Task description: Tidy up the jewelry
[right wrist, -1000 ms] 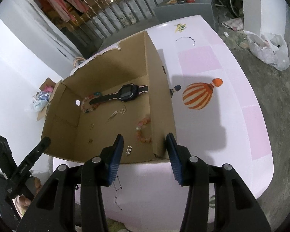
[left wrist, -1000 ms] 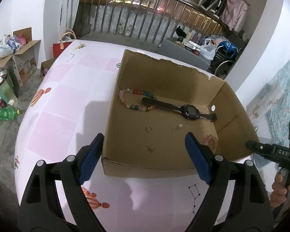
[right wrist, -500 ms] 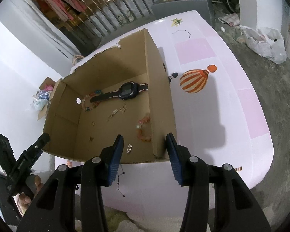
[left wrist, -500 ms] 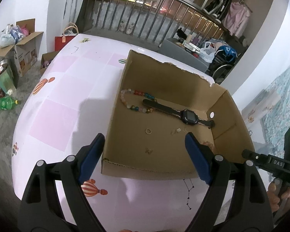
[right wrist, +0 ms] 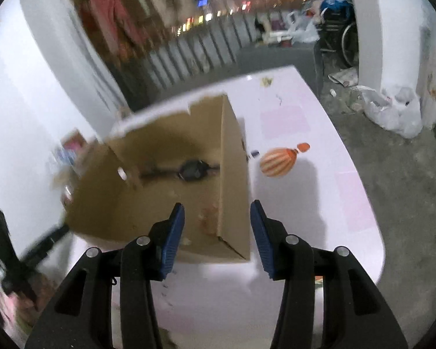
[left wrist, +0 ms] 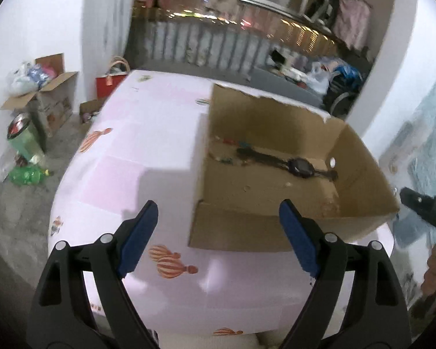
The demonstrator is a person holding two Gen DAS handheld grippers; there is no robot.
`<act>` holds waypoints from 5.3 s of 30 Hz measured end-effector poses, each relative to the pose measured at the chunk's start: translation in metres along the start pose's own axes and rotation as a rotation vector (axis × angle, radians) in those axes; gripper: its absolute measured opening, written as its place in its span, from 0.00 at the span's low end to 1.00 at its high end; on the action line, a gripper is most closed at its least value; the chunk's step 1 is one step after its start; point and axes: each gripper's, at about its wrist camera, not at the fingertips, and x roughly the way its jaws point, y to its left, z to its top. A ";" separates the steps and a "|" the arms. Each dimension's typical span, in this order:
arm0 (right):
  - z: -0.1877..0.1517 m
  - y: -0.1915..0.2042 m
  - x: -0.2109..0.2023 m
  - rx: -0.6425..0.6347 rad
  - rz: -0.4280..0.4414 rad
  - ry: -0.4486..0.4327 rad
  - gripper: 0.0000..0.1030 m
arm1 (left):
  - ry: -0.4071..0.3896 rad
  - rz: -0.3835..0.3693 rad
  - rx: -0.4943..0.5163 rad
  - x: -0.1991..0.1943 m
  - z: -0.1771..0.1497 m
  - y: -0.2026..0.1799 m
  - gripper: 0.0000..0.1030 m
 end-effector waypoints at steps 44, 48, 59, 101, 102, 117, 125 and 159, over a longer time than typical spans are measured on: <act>-0.056 0.078 -0.041 -0.243 -0.190 -0.186 0.94 | -0.036 0.156 0.049 -0.052 -0.046 -0.045 0.91; -0.057 0.080 -0.044 -0.250 -0.235 -0.207 0.94 | -0.053 0.141 0.059 -0.055 -0.046 -0.048 0.91; -0.054 0.090 -0.050 -0.249 -0.278 -0.223 0.94 | -0.152 0.216 0.117 -0.067 -0.040 -0.064 0.92; -0.062 0.079 -0.026 -0.255 -0.342 -0.152 0.94 | -0.090 0.219 0.129 -0.051 -0.034 -0.050 0.92; -0.062 0.078 -0.025 -0.254 -0.346 -0.147 0.94 | -0.088 0.223 0.128 -0.051 -0.034 -0.049 0.92; -0.050 0.073 -0.024 -0.212 -0.366 -0.095 0.94 | 0.002 0.256 0.106 -0.045 -0.032 -0.038 0.92; -0.037 0.078 -0.026 -0.192 -0.343 -0.072 0.94 | 0.039 0.263 0.094 -0.048 -0.020 -0.038 0.92; -0.021 0.077 -0.015 -0.197 -0.402 -0.085 0.94 | 0.015 0.268 0.151 -0.037 0.000 -0.048 0.92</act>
